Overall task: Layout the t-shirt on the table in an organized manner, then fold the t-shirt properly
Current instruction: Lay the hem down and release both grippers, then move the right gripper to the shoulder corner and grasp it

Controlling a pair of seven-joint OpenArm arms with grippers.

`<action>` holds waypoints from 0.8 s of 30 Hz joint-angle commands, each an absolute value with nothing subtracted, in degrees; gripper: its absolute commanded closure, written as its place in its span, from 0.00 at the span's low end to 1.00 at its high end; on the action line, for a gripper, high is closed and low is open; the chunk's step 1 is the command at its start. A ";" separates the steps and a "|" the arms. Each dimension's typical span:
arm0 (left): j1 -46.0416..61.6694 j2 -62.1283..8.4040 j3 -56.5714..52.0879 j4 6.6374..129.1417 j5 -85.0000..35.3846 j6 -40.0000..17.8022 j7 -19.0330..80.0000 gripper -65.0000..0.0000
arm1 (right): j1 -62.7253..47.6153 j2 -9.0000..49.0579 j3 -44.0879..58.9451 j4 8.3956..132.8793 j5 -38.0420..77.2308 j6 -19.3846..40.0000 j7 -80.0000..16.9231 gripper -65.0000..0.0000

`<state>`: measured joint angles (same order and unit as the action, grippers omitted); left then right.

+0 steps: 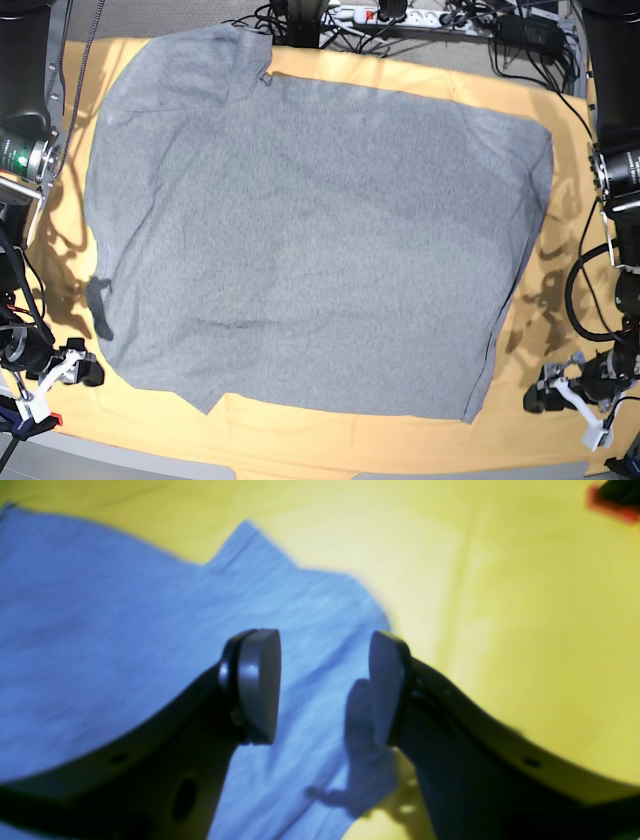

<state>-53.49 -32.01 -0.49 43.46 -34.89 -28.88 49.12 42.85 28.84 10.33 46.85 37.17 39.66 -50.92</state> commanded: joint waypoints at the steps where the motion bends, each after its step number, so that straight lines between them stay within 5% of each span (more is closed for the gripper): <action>1: -55.61 -33.15 -0.86 44.51 -37.76 -29.89 49.25 0.24 | 45.21 30.41 10.59 47.90 40.23 40.00 -51.72 0.54; 7: -54.48 -35.11 -0.86 44.51 -47.55 -33.12 58.33 0.24 | 44.01 33.08 10.59 47.90 55.29 40.00 -64.29 0.57; 15: -51.07 -37.87 -0.86 44.51 -55.24 -35.88 60.34 0.24 | 33.63 36.40 10.61 48.66 69.34 40.00 -68.99 0.57; 24: -47.62 -40.86 -0.86 44.51 -66.00 -39.42 65.34 0.24 | 17.26 37.15 18.90 68.29 78.00 40.00 -78.19 0.57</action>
